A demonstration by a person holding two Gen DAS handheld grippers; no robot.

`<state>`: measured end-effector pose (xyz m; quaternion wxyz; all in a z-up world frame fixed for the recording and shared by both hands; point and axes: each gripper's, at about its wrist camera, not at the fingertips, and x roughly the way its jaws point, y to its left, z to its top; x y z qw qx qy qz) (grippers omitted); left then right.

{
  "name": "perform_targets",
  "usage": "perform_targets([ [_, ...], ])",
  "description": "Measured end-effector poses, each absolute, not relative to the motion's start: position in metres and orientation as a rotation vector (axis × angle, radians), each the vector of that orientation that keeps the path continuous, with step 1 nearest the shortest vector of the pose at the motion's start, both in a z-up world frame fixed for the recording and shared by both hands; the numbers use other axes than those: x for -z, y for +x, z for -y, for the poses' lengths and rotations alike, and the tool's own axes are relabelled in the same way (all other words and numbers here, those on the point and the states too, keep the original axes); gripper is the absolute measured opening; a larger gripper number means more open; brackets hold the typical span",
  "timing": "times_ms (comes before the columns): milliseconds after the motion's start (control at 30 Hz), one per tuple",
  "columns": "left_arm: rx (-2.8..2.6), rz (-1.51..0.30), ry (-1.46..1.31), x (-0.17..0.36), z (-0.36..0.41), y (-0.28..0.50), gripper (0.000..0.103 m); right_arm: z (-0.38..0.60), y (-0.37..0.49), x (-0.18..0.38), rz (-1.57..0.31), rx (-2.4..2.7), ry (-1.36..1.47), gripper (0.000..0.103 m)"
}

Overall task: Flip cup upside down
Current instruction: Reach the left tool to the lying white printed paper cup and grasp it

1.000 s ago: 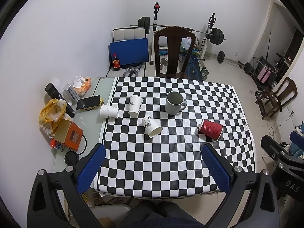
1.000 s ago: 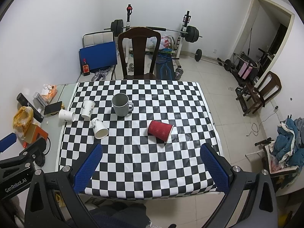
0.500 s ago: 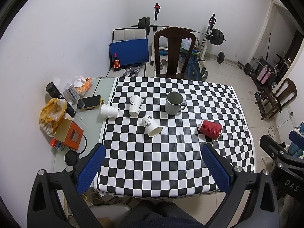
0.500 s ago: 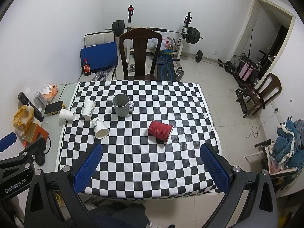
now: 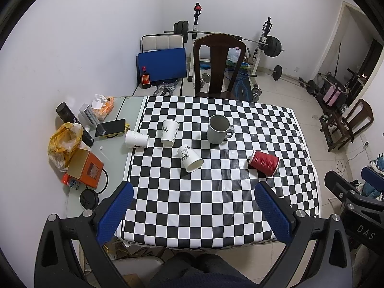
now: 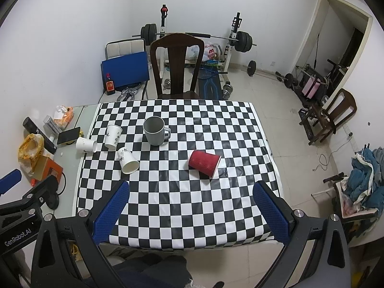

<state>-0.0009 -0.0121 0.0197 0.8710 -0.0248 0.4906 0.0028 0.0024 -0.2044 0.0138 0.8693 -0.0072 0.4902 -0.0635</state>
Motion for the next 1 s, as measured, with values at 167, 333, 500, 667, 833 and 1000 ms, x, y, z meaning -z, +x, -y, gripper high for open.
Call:
perform_targets([
  [167, -0.039, -1.014, -0.004, -0.028, 0.015, 0.013, 0.103, 0.205, 0.011, -0.006, -1.043, 0.134, -0.001, 0.103],
  [333, -0.108, -1.024, 0.161, 0.034, 0.001, 0.043, 0.103, 0.210, 0.040, 0.051, -1.117, 0.105, 0.065, 0.103],
  [500, -0.110, -1.091, 0.354, 0.110, -0.012, 0.088, 0.103, 0.201, 0.076, 0.134, -1.267, 0.121, 0.038, 0.103],
  [667, 0.015, -1.124, 0.684, 0.195, -0.001, 0.114, 0.103, 0.188, 0.107, 0.224, -1.435, 0.137, -0.042, 0.103],
  [833, 0.252, -1.057, 1.109, 0.271, 0.025, 0.118, 0.103, 0.178, 0.135, 0.303, -1.565, 0.171, -0.140, 0.103],
  [1000, 0.441, -0.945, 1.384, 0.318, 0.040, 0.128, 0.102, 0.173, 0.152, 0.346, -1.632, 0.188, -0.194, 0.103],
])
